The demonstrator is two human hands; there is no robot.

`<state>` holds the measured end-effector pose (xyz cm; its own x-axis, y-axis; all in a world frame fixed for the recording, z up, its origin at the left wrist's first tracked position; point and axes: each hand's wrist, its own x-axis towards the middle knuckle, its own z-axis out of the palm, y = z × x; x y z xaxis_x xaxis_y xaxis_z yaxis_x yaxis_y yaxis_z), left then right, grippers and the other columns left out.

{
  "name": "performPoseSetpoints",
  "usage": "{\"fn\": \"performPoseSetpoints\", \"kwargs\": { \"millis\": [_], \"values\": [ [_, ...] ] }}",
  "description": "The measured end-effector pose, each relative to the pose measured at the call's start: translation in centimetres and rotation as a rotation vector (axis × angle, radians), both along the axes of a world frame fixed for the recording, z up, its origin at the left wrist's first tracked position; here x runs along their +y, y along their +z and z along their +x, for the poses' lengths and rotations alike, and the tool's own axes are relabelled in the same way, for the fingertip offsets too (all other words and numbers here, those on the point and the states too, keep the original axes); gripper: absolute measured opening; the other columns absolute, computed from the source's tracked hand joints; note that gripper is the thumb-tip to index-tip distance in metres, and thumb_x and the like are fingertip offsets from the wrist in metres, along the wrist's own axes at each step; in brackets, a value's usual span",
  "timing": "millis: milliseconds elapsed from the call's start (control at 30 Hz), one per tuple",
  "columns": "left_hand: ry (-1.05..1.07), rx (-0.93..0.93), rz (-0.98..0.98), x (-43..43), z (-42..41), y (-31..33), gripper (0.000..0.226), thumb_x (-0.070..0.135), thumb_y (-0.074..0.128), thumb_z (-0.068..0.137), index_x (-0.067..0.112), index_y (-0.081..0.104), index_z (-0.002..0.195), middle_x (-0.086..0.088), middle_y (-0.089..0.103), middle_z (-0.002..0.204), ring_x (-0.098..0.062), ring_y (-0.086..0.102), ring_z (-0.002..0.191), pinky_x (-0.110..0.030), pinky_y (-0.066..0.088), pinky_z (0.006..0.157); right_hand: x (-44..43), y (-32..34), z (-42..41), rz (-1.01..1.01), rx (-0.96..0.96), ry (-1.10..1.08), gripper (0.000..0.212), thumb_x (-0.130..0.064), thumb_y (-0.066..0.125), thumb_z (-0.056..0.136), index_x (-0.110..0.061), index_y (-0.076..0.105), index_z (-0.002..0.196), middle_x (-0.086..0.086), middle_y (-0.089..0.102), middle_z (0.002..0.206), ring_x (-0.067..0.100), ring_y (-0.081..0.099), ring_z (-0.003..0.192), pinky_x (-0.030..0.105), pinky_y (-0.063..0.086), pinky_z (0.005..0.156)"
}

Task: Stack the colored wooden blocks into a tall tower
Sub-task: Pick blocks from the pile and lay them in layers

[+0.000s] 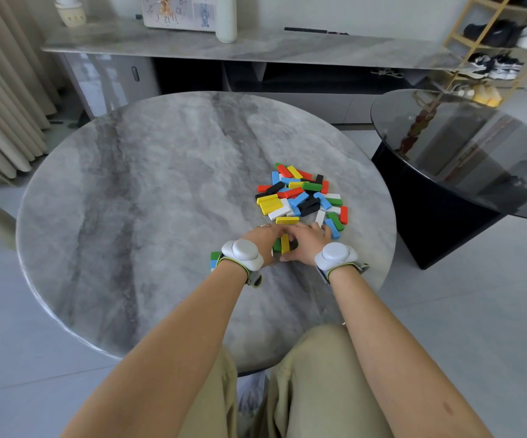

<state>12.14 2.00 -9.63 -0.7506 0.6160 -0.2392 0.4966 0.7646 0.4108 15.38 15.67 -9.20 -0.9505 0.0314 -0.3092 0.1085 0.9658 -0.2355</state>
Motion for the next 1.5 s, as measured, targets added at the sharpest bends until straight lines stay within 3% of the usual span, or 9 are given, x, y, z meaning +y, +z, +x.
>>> {"fn": "performPoseSetpoints", "kwargs": {
  "millis": [100, 300, 600, 767, 867, 1000, 1133, 1333, 1500],
  "values": [
    [0.035, 0.012, 0.001, 0.2, 0.0, 0.1, 0.053, 0.016, 0.067, 0.081, 0.008, 0.045, 0.129, -0.011, 0.052, 0.13, -0.029, 0.052, 0.117, -0.032, 0.044, 0.091, 0.1, -0.1, -0.1, -0.017, 0.007, -0.006, 0.047, -0.048, 0.069, 0.075, -0.038, 0.052, 0.118, -0.005, 0.054, 0.11, 0.026, 0.042, 0.117, 0.047, 0.017, 0.107],
    [0.119, -0.022, 0.037, 0.2, -0.1, 0.1, 0.059, 0.016, 0.073, 0.076, 0.005, 0.044, 0.126, -0.014, 0.056, 0.124, -0.031, 0.056, 0.111, -0.038, 0.049, 0.089, -0.3, 0.1, 0.0, -0.004, 0.03, 0.012, 0.058, -0.049, 0.07, 0.074, -0.037, 0.048, 0.126, -0.005, 0.059, 0.114, 0.025, 0.042, 0.12, 0.046, 0.018, 0.108],
    [0.149, -0.02, 0.081, -0.3, -0.5, 0.7, 0.054, 0.017, 0.076, 0.072, 0.008, 0.05, 0.118, -0.012, 0.061, 0.116, -0.031, 0.06, 0.103, -0.042, 0.053, 0.085, -0.5, 0.6, 0.1, -0.015, 0.047, 0.032, 0.053, -0.044, 0.07, 0.077, -0.034, 0.05, 0.126, -0.005, 0.06, 0.108, 0.023, 0.045, 0.116, 0.041, 0.023, 0.104],
    [0.215, 0.002, 0.212, -3.2, -1.2, 3.4, 0.059, 0.014, 0.079, 0.068, 0.006, 0.052, 0.12, -0.01, 0.061, 0.118, -0.028, 0.06, 0.106, -0.036, 0.05, 0.088, -2.3, 2.5, -0.6, -0.155, 0.218, 0.04, 0.05, -0.035, 0.072, 0.076, -0.03, 0.054, 0.122, -0.004, 0.051, 0.097, 0.022, 0.047, 0.104, 0.034, 0.026, 0.089],
    [0.257, -0.005, 0.259, -5.9, -0.8, 4.6, 0.061, 0.01, 0.081, 0.065, 0.004, 0.054, 0.12, -0.011, 0.062, 0.116, -0.025, 0.059, 0.108, -0.033, 0.049, 0.09, -4.4, 3.2, -0.9, -0.204, 0.234, 0.119, 0.048, -0.033, 0.072, 0.075, -0.027, 0.056, 0.12, -0.004, 0.05, 0.098, 0.02, 0.048, 0.102, 0.033, 0.028, 0.088],
    [0.249, 0.036, 0.19, -8.2, 0.5, 5.1, 0.056, 0.012, 0.079, 0.067, 0.008, 0.055, 0.118, -0.006, 0.062, 0.116, -0.022, 0.059, 0.105, -0.028, 0.05, 0.083, -6.5, 3.3, -0.4, -0.237, 0.226, 0.185, 0.054, -0.033, 0.078, 0.071, -0.021, 0.057, 0.119, -0.006, 0.047, 0.094, 0.015, 0.047, 0.095, 0.035, 0.036, 0.089],
    [0.228, -0.019, 0.105, -9.5, 1.5, 4.0, 0.055, 0.016, 0.078, 0.069, 0.011, 0.054, 0.119, -0.003, 0.062, 0.117, -0.022, 0.058, 0.103, -0.029, 0.047, 0.081, -7.8, 2.4, 0.3, -0.306, 0.092, 0.218, 0.056, -0.027, 0.081, 0.068, -0.014, 0.058, 0.117, -0.002, 0.047, 0.092, 0.015, 0.048, 0.087, 0.039, 0.046, 0.088],
    [0.242, -0.121, 0.071, -10.0, 1.6, 2.5, 0.06, 0.016, 0.08, 0.067, 0.009, 0.052, 0.12, -0.004, 0.06, 0.12, -0.021, 0.058, 0.108, -0.031, 0.05, 0.088, -8.9, 1.5, 0.4, -0.192, -0.01, 0.248, 0.061, -0.033, 0.079, 0.069, -0.018, 0.055, 0.123, 0.009, 0.053, 0.116, 0.026, 0.052, 0.109, 0.04, 0.041, 0.097],
    [0.236, -0.109, 0.049, -9.7, 1.6, 2.0, 0.06, 0.016, 0.08, 0.067, 0.008, 0.052, 0.119, -0.006, 0.06, 0.118, -0.023, 0.058, 0.107, -0.033, 0.05, 0.086, -8.9, 1.2, 0.2, -0.149, -0.031, 0.252, 0.062, -0.036, 0.078, 0.07, -0.019, 0.053, 0.125, 0.009, 0.05, 0.12, 0.026, 0.05, 0.113, 0.035, 0.04, 0.096]
  ]
}}
